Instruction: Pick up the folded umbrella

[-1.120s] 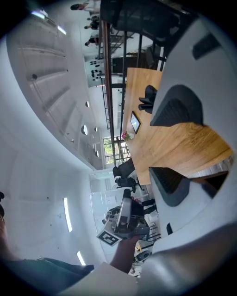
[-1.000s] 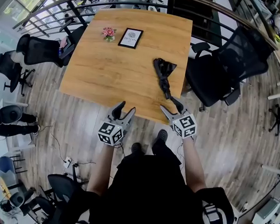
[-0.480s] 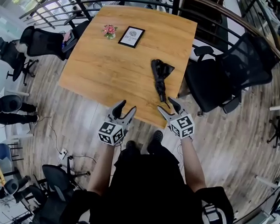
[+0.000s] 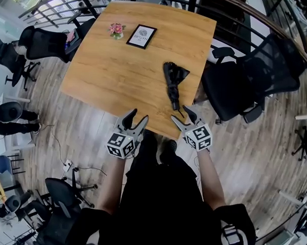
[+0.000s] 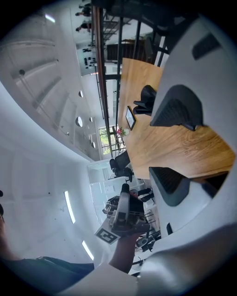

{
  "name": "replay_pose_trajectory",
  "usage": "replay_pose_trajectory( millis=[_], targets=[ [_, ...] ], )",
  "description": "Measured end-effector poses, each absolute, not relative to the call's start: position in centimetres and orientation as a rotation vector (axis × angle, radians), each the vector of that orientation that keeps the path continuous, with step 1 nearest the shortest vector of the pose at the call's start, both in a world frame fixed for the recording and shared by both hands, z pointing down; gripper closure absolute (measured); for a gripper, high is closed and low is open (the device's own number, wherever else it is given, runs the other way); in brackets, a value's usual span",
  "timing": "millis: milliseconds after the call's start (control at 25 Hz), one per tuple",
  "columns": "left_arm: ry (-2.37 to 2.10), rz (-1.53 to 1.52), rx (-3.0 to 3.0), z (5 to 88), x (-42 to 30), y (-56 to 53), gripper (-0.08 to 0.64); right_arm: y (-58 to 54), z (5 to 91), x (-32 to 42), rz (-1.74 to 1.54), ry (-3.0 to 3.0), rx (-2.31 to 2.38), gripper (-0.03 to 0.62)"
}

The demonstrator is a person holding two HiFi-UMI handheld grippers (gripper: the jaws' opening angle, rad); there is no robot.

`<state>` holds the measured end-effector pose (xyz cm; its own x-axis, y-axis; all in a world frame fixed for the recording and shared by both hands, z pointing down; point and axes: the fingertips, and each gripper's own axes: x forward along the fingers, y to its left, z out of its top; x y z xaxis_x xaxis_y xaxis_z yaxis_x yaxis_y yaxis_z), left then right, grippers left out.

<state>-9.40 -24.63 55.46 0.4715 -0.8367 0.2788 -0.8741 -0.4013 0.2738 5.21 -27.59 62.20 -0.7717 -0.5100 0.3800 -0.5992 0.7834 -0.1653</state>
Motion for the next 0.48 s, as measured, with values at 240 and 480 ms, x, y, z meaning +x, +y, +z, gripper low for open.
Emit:
replay_pose_trajectory(
  millis=[240,480],
  targets=[
    [-1.394,0.116,2.352,56.2,-10.0,-27.6,0.310,-28.9,63.2,5.7,0.428,-2.618,0.909,0.304],
    [-1.320,0.121,2.373,56.9,-11.0,-31.3,0.310,-31.7,64.1,4.3,0.458,-2.569,0.951,0.304]
  ],
)
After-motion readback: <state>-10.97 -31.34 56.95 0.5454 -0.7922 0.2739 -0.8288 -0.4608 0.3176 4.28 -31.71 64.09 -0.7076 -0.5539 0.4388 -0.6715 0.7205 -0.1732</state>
